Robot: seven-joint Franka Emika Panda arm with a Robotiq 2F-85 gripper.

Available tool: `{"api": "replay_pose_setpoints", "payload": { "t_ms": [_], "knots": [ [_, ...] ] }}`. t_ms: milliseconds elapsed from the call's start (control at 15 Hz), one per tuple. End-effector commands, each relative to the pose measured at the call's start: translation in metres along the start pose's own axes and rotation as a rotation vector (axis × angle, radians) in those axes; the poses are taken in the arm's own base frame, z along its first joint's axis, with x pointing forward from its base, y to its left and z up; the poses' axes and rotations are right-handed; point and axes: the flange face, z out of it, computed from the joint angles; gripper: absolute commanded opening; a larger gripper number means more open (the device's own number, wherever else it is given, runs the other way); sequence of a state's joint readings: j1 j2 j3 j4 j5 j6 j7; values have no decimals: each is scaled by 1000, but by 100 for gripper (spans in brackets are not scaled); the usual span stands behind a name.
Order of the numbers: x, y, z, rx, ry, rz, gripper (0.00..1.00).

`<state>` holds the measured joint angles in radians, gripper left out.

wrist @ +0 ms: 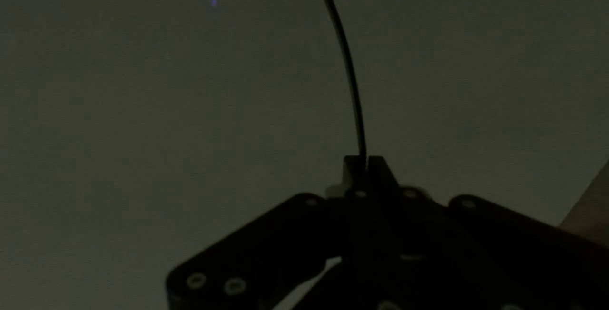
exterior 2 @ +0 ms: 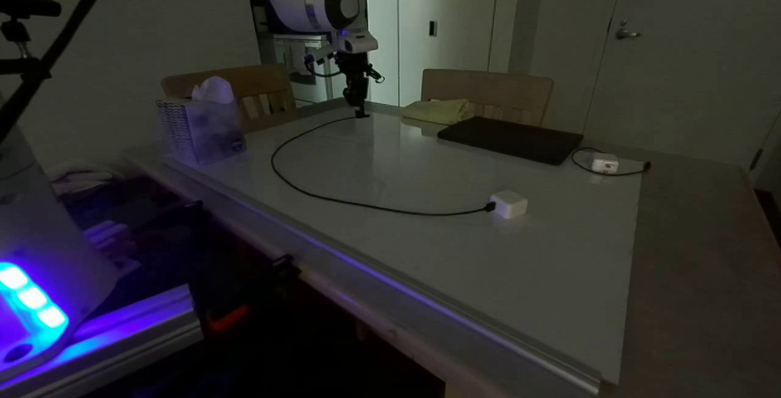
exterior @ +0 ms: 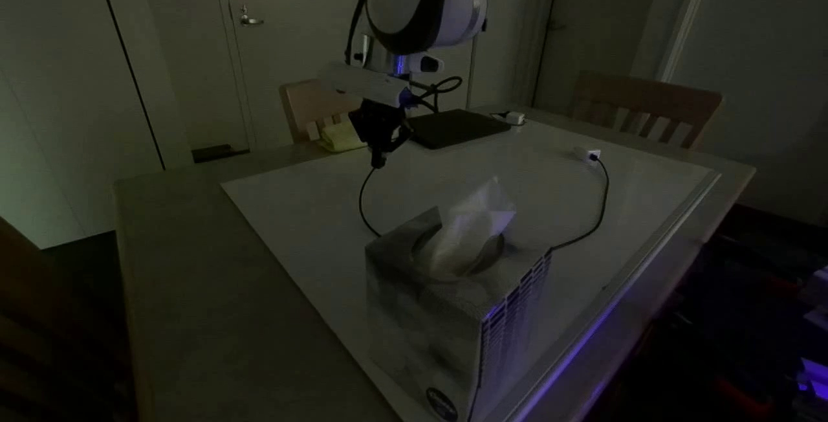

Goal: Unwind the charger on the table

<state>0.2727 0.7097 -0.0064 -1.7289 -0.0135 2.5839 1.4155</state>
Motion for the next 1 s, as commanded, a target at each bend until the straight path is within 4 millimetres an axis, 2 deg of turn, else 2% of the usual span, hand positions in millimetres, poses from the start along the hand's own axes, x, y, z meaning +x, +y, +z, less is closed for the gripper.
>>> {"api": "replay_pose_setpoints", "payload": {
  "t_ms": [0, 133, 200, 267, 600, 933],
  "knots": [
    [1, 0, 1, -1, 0, -3, 6],
    [5, 1, 3, -4, 1, -6, 6],
    [2, -5, 2, 9, -4, -86, 1],
    [-1, -9, 0, 20, -4, -147, 1],
    [-26, -41, -15, 39, -38, -430, 1],
    [-56, -71, -10, 43, -101, -712, 1]
  ]
}}
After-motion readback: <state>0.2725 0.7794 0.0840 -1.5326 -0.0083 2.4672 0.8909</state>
